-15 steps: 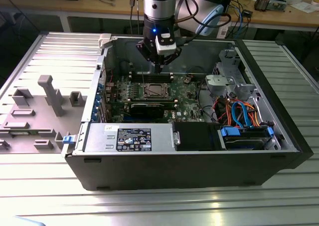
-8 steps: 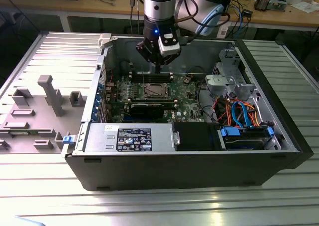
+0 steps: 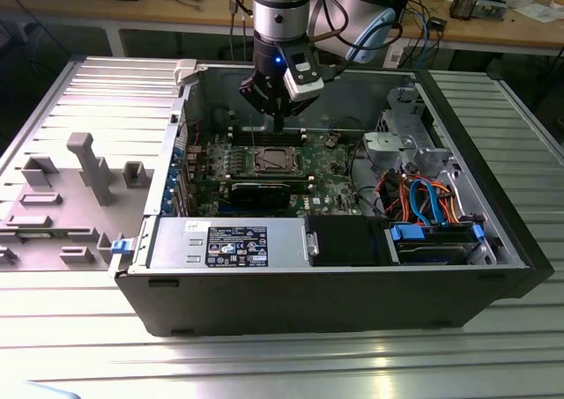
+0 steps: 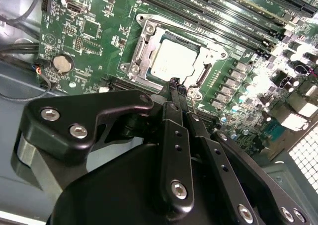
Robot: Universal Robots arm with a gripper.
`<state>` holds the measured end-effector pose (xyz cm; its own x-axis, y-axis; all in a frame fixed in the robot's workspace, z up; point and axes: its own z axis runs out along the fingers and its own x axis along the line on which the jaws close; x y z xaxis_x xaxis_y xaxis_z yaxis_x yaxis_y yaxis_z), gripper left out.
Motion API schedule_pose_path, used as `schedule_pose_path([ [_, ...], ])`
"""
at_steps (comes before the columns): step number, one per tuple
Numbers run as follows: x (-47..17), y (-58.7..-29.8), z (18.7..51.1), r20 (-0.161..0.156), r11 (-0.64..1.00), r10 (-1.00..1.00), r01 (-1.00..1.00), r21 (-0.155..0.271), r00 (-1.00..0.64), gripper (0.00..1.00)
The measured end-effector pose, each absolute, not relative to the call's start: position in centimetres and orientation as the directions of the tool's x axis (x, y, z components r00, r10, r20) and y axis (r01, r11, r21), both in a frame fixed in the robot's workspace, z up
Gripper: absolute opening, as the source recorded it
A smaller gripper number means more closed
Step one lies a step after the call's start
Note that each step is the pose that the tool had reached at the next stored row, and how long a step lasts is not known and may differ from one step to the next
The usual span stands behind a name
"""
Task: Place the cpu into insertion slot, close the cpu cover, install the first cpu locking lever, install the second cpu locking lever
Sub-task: 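Install the first cpu locking lever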
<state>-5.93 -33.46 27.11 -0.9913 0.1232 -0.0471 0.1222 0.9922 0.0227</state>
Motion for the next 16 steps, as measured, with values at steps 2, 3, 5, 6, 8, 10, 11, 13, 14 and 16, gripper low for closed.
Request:
schedule_pose_path([
  [2,-5.94,-33.47,27.11,-0.047,0.992,0.123,0.122,0.023,-0.991,0.11],
  [3,-5.94,-33.47,27.11,-0.047,0.992,0.123,0.122,0.023,-0.991,0.11],
  [5,-5.94,-33.47,27.11,-0.047,0.992,0.123,0.122,0.023,-0.991,0.11],
  [6,-5.94,-33.47,27.11,-0.047,0.992,0.123,0.122,0.023,-0.991,0.11],
  [8,-5.94,-33.47,27.11,-0.047,0.992,0.122,0.121,0.023,-0.991,0.11],
  [10,-5.93,-33.47,27.11,-0.047,0.993,0.119,0.119,0.023,-0.992,0.11],
  [11,-5.94,-33.47,27.11,-0.047,0.993,0.119,0.118,0.023,-0.992,0.11],
  [13,-5.94,-33.47,27.11,-0.047,0.993,0.117,0.116,0.023,-0.992,0.11],
  [14,-5.94,-33.47,27.11,-0.047,0.993,0.114,0.113,0.023,-0.992,0.11],
  [16,-5.94,-33.47,27.11,-0.047,0.994,0.108,0.107,0.023,-0.993,0.11],
])
